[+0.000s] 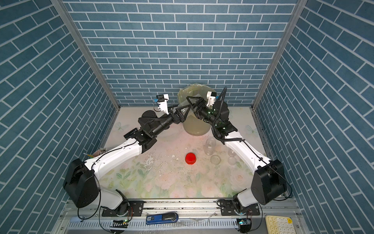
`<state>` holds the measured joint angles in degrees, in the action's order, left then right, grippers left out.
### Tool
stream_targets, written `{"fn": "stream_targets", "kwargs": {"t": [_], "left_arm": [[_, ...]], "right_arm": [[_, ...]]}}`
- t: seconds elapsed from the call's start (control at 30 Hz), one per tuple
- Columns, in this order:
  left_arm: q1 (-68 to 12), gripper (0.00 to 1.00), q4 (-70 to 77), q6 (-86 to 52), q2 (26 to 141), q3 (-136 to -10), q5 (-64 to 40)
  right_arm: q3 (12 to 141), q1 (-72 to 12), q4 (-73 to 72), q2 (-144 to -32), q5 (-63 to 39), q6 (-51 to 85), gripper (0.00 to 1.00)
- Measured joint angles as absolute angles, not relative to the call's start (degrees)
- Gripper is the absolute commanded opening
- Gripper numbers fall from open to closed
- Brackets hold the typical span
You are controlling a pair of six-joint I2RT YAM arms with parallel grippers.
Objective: Empty moldy rice from jars
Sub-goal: Place the jar at the center of the board.
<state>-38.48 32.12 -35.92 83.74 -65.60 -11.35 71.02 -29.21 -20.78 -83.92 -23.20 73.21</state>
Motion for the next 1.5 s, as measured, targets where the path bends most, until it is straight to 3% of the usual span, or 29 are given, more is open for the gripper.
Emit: {"fn": "stream_targets", "kwargs": {"t": [0.27,0.63,0.73,0.93,1.27,1.5], "left_arm": [[-38.5,1.0,18.35,-31.57,65.36,-52.86,-4.1],[-38.48,1.0,-10.17,-31.81,35.48,-37.85,21.17],[-38.48,1.0,-13.93,-32.16,31.18,-34.3,23.7],[-38.48,1.0,-18.0,-33.54,33.28,-32.05,28.8],[-38.48,0.99,-16.58,-34.02,34.72,-28.14,33.41],[-38.48,0.99,-12.91,-32.84,30.83,-25.41,35.88]], "right_arm": [[79.24,-31.59,-3.14,-83.74,-23.42,51.62,0.39],[71.53,-48.84,8.58,-84.42,-10.39,23.24,0.38],[67.77,-52.05,5.89,-87.15,-4.97,18.2,0.38],[60.03,-56.23,-6.13,-93.69,4.58,10.41,0.4],[55.64,-57.21,-26.57,-104.55,12.47,6.09,0.43],[52.97,-57.28,-33.63,-107.66,15.31,5.85,0.58]]}}
